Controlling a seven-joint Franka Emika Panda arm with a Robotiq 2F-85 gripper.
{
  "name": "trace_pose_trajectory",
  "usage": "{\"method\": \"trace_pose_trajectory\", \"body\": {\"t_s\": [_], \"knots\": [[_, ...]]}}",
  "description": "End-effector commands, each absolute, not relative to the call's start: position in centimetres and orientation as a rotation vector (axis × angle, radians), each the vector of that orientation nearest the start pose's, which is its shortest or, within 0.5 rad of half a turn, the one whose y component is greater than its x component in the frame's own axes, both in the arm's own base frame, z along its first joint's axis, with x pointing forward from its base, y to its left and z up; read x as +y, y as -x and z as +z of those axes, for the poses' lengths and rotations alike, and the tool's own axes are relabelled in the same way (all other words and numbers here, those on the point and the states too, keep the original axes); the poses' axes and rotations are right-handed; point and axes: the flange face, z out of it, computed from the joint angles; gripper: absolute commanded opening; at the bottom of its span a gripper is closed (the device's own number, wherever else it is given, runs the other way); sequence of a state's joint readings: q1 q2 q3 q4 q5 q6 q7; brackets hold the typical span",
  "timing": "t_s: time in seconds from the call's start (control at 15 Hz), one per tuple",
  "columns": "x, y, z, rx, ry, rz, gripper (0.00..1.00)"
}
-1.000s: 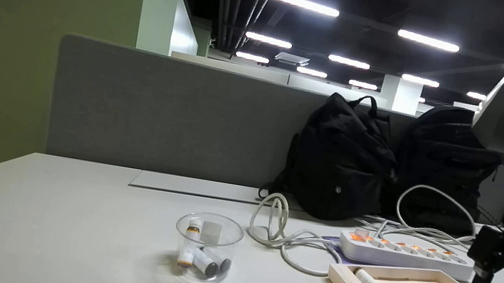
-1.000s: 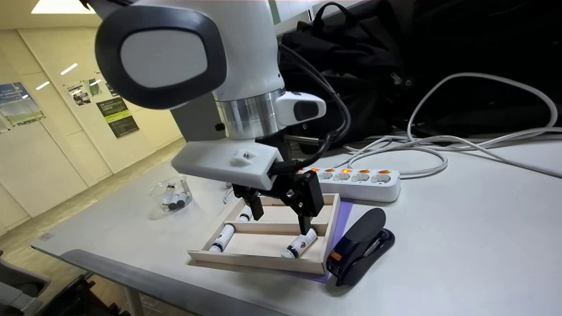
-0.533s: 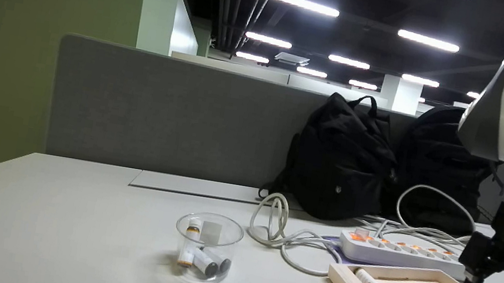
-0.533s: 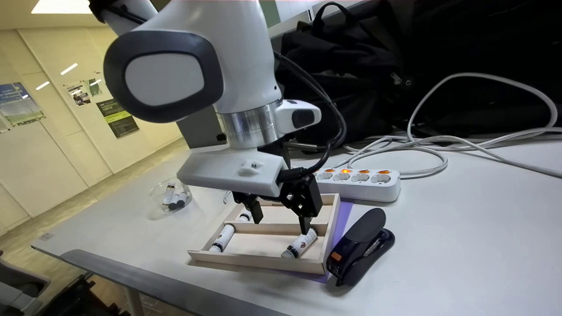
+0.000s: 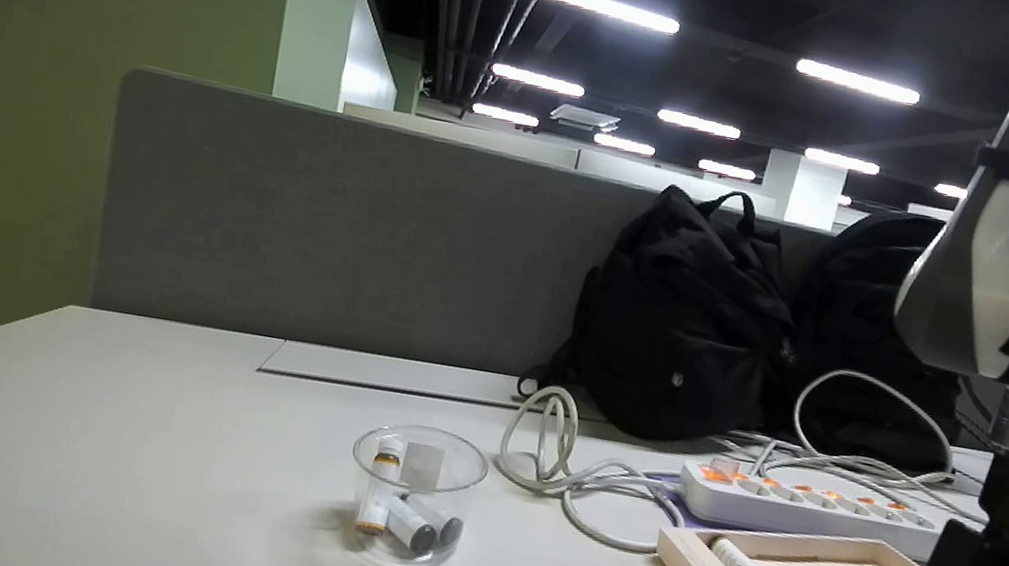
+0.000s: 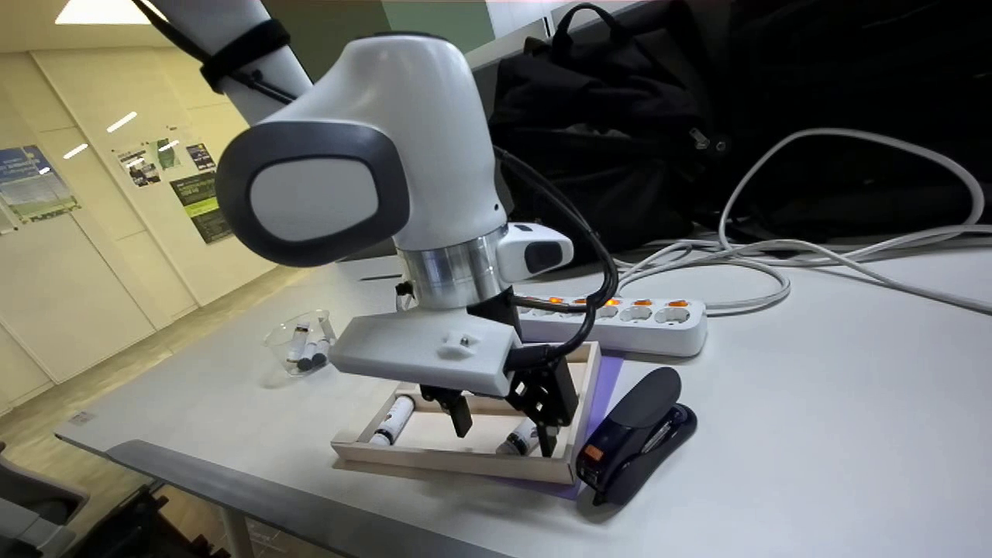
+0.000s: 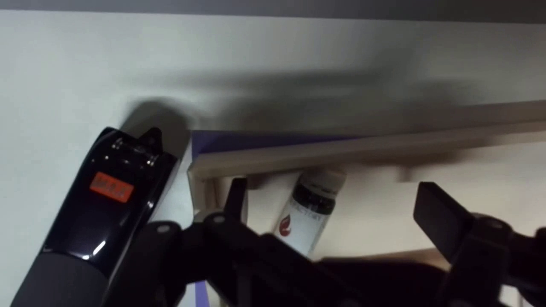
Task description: Remove one bottle from the tray and place it inside the clear bowl on the left
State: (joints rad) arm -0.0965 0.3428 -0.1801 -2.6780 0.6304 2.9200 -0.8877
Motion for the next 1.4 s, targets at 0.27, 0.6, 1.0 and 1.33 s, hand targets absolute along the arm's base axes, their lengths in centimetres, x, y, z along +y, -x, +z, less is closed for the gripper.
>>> {"method": "trace_pose_trajectory", "body": {"t_s": [0.27,0.6,1.0,1.33], "knots": [[-15.9,-36.0,9.7,0.033,3.099,0.023,0.73],[-15.5,-36.1,10.3,0.065,3.073,0.06,0.39],[-15.0,-37.1,14.3,0.094,3.044,0.073,0.07],[-13.0,-40.0,21.7,0.048,3.025,0.037,0.07]]}}
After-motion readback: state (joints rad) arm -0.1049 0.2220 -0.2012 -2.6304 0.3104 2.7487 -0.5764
